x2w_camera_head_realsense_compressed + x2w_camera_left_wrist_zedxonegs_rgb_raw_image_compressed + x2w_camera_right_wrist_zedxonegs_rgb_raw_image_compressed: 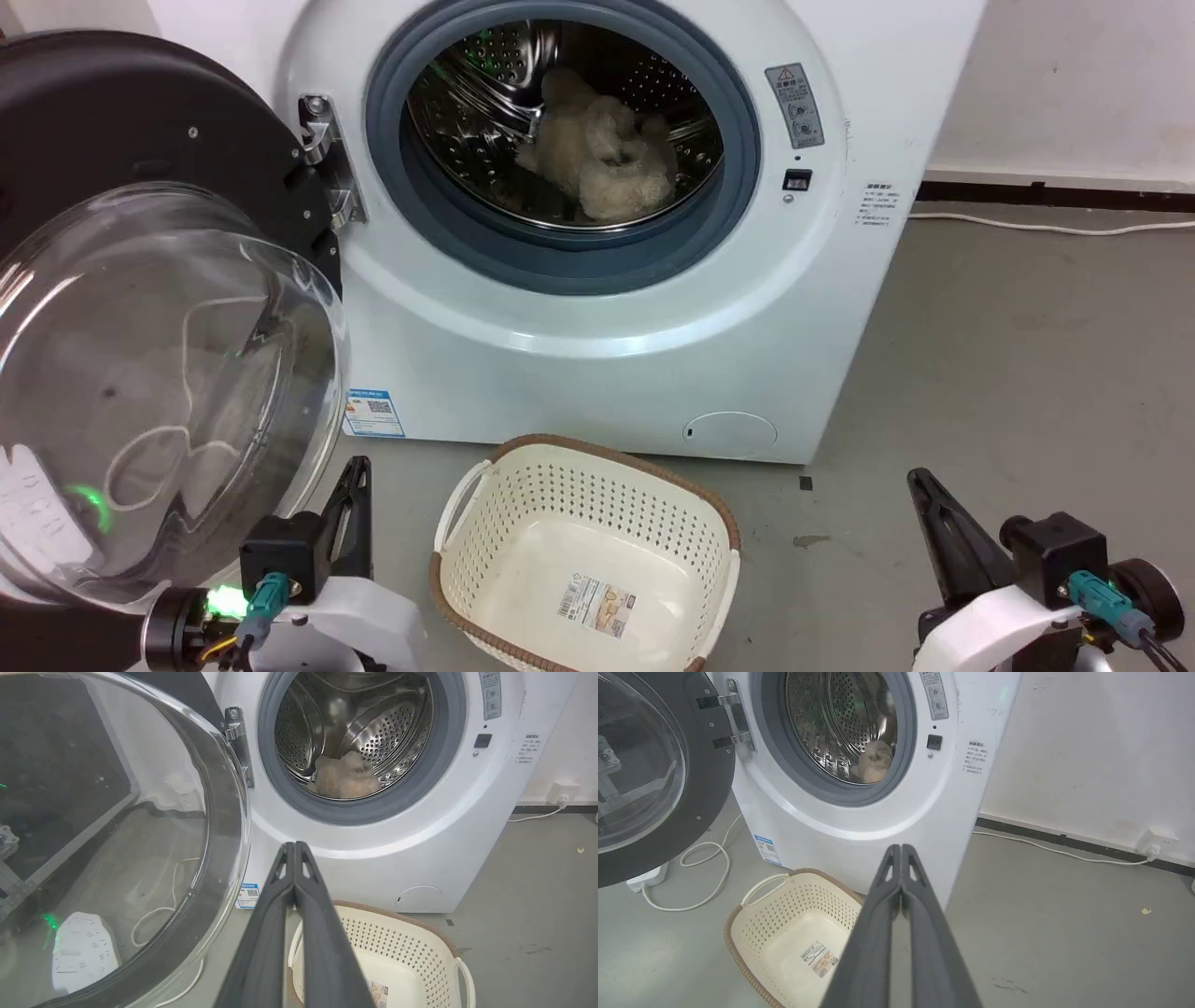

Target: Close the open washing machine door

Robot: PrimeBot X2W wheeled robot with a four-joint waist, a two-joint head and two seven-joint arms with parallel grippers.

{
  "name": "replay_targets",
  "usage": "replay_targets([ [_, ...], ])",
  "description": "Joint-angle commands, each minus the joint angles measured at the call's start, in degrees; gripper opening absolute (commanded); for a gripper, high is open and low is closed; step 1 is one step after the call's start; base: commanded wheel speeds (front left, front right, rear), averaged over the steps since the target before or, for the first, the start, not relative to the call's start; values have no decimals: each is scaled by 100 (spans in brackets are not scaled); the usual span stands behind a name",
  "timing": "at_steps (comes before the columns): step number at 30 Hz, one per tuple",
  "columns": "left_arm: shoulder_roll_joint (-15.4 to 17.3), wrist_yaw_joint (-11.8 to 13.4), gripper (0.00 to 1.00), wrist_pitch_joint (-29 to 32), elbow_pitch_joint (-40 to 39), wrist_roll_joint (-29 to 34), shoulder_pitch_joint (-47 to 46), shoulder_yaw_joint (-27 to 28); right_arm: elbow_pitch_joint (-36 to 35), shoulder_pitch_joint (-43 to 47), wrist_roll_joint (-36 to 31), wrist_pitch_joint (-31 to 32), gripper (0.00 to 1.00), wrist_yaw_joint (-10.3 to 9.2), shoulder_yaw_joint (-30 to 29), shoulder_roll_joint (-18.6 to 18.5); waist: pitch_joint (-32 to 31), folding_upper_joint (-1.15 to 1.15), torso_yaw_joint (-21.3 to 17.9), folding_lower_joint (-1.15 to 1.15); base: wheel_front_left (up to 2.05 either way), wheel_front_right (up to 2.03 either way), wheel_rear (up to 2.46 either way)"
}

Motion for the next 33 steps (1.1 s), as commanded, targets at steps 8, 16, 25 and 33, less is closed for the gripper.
replay_targets([
  [8,-1,-25,0,2,-23,15,55,4,-28,-78,-35,3,0,6,-4,27,0,0,0,0,0,0,0],
  [16,-1,-25,0,2,-23,15,55,4,-28,-78,-35,3,0,6,-4,27,0,0,0,0,0,0,0],
  [25,-1,-25,0,2,-23,15,55,4,-28,-78,-35,3,0,6,-4,27,0,0,0,0,0,0,0],
  [33,-1,9,100,-24,9,3,-3,-12,3,7,26,-22,100,0,-8,-1,1,0,-1,0,0,0,0],
])
